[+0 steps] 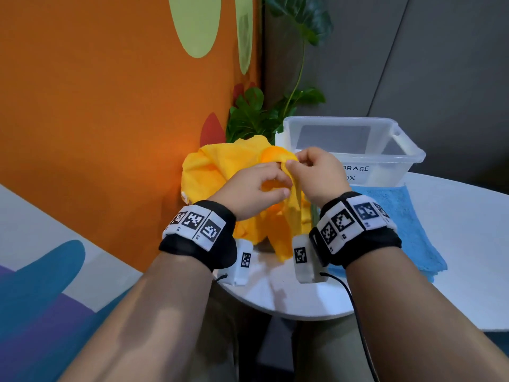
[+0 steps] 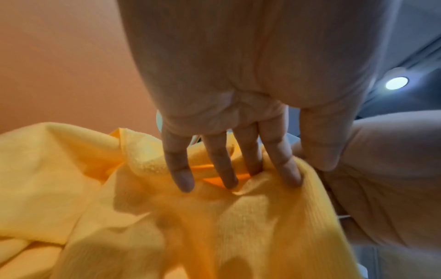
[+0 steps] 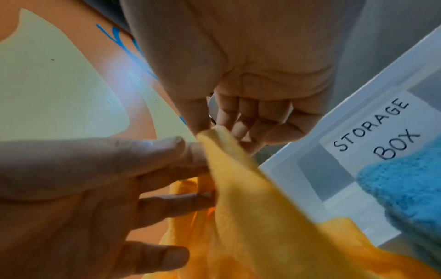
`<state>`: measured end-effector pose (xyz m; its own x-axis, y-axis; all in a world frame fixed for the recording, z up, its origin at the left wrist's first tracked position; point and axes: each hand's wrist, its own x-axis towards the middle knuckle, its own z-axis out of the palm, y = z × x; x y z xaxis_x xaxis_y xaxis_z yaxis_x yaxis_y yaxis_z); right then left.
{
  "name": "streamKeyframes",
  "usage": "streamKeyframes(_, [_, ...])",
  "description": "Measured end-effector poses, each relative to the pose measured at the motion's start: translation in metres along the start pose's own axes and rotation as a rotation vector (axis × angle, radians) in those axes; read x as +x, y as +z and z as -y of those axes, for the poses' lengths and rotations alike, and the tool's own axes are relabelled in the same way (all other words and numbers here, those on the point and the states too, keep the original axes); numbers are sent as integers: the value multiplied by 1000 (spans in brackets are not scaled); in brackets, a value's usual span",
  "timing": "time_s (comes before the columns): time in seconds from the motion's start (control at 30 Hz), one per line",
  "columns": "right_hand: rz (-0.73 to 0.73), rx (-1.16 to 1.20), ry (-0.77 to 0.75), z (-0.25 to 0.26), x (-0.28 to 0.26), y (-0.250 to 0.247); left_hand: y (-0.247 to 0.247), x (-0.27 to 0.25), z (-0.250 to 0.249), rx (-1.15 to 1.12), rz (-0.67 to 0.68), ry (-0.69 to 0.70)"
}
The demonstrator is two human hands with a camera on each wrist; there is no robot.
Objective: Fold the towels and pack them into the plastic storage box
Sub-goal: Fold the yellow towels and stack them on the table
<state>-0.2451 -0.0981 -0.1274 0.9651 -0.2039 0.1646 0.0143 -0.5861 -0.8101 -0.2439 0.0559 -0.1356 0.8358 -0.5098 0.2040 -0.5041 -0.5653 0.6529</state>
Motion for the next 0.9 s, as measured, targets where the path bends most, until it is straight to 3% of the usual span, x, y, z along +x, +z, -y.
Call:
streamKeyframes(0.1, [-88, -6, -4, -3, -4, -14, 0, 3, -6, -48, -144, -32])
streamKeyframes(0.23, [-108, -40, -121, -1, -9, -30, 0, 12, -7, 215, -424, -32])
streamKeyframes(0.33, [-88, -76, -234, 2, -13, -38, -1, 17, -14, 308, -354, -33])
streamKeyframes(0.43, [-117, -94, -296, 4, -16, -47, -1, 19, -23, 265, -287, -8])
streamKeyframes(0.53, [-154, -143, -338, 2, -18, -55, -8, 20, -29, 120, -362, 35])
streamKeyframes(0.73, [-66, -310, -390, -12, -20, -61, -34, 22, -40, 3, -529, 43])
streamKeyframes(0.9, [-66, -404, -277, -19, -20, -66, -54, 19, -44, -18, -739, -5])
